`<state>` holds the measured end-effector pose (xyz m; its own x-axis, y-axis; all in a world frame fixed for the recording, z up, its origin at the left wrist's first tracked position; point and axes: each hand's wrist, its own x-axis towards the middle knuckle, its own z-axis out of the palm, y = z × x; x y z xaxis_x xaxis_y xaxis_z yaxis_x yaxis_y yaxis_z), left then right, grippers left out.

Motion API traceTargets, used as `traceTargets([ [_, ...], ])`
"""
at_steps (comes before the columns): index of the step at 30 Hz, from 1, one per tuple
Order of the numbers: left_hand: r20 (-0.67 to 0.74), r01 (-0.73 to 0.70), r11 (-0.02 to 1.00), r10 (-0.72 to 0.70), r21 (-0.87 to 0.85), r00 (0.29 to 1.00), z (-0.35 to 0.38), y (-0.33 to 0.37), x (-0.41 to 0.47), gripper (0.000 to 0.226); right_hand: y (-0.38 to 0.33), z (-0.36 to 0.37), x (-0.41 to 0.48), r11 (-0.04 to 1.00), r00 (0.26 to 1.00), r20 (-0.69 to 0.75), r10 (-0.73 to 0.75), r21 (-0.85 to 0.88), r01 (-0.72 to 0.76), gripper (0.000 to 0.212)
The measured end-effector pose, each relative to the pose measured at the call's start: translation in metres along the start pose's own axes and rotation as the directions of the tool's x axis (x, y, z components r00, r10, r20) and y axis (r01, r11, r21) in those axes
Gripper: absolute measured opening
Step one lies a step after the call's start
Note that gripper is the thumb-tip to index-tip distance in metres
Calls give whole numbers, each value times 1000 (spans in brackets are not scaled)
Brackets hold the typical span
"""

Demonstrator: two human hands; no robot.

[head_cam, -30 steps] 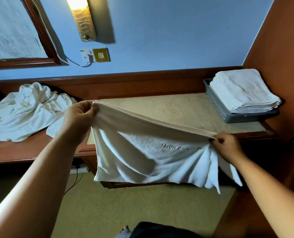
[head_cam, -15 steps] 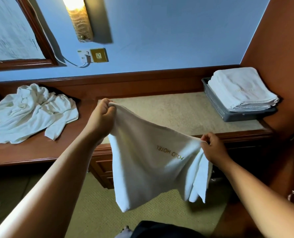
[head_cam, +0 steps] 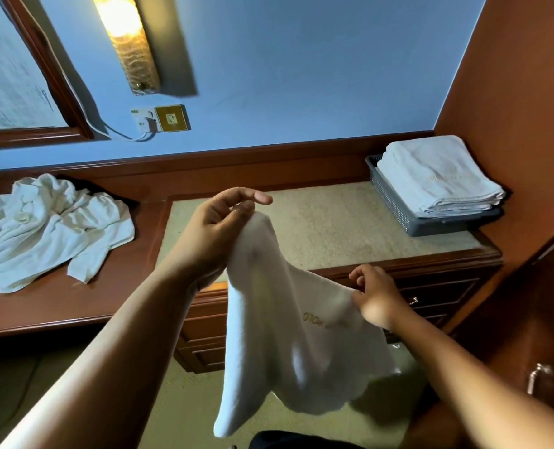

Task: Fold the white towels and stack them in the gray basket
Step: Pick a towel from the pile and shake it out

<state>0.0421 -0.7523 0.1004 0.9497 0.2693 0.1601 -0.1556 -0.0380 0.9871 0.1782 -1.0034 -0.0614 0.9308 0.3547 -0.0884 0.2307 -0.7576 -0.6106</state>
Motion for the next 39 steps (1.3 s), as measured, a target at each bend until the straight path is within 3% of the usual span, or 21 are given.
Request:
traceTargets([
  [1,2,4,1000,-4,-14,1000,5,1,1,26,-16,-6,-9,999,999,-23,-38,30,38,22],
  [3,32,25,999,-24,-45,999,16,2,0,27,-52,-21,-35,952,985,14,-170,262,161,32],
  [5,69,47,997,-43,-60,997,29,0,-1,25,-89,-35,-63,802,916,44,-400,501,326,47],
  [7,95,54,998,-50,-44,994,42,2,-3,24,-108,-35,-81,716,857,-4,-515,547,433,64],
  [9,143,30,999,-26,-26,989,54,6,-4,23,-117,-29,-88,786,898,-130,-419,443,431,67],
  [11,201,-49,998,39,45,979,61,13,-4,23,-120,-27,-87,784,871,-365,-329,409,467,35],
  [13,241,-115,992,98,58,965,61,24,-2,26,-122,-31,-84,716,846,-457,-276,489,498,10],
  [15,208,-152,988,151,-12,966,54,28,4,33,-126,-39,-84,604,879,-420,-227,648,465,7],
  [18,170,-159,987,157,-6,973,41,15,12,40,-135,-53,-90,563,847,-455,-276,637,526,10],
  [20,293,-98,995,95,-2,951,39,-3,3,36,-141,-62,-94,522,843,-447,-299,663,537,13],
  [22,370,42,994,0,-105,929,39,-18,-11,31,-143,-72,-94,484,849,-430,-306,698,528,16],
  [25,420,169,943,-35,-287,907,39,-31,-26,58,-141,-83,-88,504,865,-438,-246,704,500,11],
  [27,433,129,958,-5,-257,901,40,-37,-35,65,-138,-87,-84,509,872,-457,-175,716,477,9],
  [29,403,89,990,-38,-109,914,47,-44,-44,53,-137,-87,-82,518,883,-453,-121,730,445,11],
  [32,218,35,999,-37,11,975,57,-50,-51,43,-140,-86,-82,493,908,-405,-111,771,404,11],
  [35,70,-58,992,51,108,996,55,-41,-47,31,-136,-95,-73,618,842,-524,-130,621,482,12],
  [37,84,-160,942,142,296,986,51,-32,-43,27,-128,-109,-67,766,775,-568,-277,357,535,17],
  [39,135,-247,870,209,427,969,50,-22,-42,27,-118,-124,-64,823,746,-444,-495,35,567,38],
])
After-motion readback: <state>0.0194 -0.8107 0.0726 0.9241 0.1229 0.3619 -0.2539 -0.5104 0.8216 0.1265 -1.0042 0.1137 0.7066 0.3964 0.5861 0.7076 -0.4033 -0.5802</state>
